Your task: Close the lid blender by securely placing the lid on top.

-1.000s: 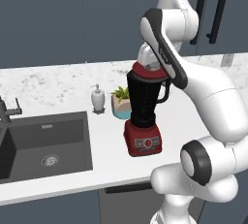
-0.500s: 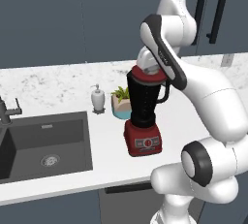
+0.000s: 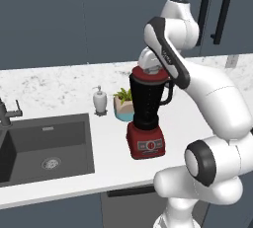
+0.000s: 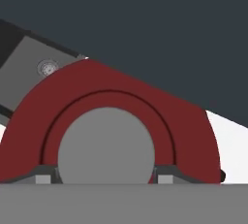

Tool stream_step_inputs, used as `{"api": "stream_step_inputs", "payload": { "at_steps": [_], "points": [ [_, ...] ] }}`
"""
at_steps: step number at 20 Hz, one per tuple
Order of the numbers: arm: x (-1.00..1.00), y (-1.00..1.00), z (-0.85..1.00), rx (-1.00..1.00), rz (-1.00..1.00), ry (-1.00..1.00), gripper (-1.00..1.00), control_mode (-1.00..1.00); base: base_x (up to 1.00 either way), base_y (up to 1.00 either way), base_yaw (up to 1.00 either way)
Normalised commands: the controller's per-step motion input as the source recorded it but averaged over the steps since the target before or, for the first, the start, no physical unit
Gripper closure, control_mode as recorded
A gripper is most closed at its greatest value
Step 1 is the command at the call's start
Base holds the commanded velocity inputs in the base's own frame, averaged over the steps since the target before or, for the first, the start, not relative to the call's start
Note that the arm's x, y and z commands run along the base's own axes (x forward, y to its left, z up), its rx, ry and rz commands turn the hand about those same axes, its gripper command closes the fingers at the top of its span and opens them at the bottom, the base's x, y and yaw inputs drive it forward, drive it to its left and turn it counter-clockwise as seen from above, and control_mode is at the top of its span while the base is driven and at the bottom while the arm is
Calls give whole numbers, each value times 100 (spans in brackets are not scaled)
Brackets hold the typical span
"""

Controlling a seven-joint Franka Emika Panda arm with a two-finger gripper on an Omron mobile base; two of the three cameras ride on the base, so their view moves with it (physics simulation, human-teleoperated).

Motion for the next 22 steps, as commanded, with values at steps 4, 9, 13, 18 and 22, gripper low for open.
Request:
{"api": "stream_step_inputs", "payload": {
  "at_steps": [4,9,13,18,22],
  "points": [
    [26,0,0,1,-1,-3,100,-100,0,0,0],
    [20,0,0,0,0,-12,100,-100,0,0,0],
    [20,0,0,0,0,-14,100,-100,0,0,0],
    [37,1,0,0,-1,-10,100,-100,0,0,0],
    [41,2,0,0,-1,-9,100,-100,0,0,0]
  ]
}}
